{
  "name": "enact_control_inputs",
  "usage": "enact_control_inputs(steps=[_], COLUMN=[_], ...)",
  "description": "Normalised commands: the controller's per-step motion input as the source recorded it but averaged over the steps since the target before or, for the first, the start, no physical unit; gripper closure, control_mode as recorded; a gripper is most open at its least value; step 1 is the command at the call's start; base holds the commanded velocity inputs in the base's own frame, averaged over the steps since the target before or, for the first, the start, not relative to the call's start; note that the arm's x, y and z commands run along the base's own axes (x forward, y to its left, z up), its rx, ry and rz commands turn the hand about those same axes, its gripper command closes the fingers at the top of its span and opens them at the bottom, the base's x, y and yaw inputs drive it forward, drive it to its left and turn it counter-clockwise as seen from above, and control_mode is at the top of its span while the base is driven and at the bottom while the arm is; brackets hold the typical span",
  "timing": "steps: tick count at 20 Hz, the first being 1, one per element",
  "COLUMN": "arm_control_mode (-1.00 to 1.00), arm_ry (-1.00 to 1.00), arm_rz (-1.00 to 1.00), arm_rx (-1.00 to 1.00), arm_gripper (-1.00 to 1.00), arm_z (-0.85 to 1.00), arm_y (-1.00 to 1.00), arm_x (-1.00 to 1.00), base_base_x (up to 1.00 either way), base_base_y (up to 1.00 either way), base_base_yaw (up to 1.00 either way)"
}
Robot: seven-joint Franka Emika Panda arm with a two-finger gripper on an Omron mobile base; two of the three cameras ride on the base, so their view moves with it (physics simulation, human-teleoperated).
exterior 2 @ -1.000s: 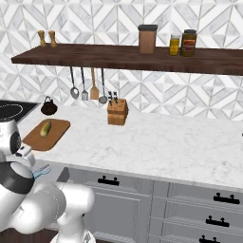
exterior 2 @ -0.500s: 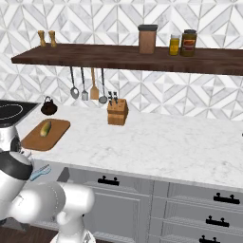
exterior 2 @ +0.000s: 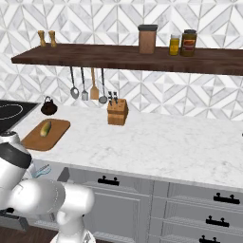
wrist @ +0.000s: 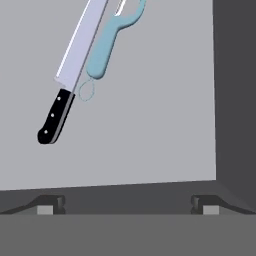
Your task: Place the appropriate cutting tool for cutting the cucumber skin on the cutting board.
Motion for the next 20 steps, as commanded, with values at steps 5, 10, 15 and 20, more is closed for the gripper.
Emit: enact_control_inputs(steps=[5, 10, 15, 20], arm_control_mode=[-1.00, -1.00, -1.00, -1.00], arm_ry=[0.00, 0.00, 0.00, 0.04], arm_rz=[0.00, 0.00, 0.00, 0.00], arm_rx=[0.00, 0.00, 0.00, 0.00], arm_gripper=[-1.00, -1.00, -1.00, -1.00], arm_z=[-0.31, -0.29, -0.28, -0.06], arm_y=[0.00, 0.00, 0.01, 0.00], arm_x=[0.00, 0.00, -0.02, -0.28], base_base_x=[0.00, 0.00, 0.00, 0.00], base_base_y=[0.00, 0.00, 0.00, 0.00], base_base_yaw=[0.00, 0.00, 0.00, 0.00])
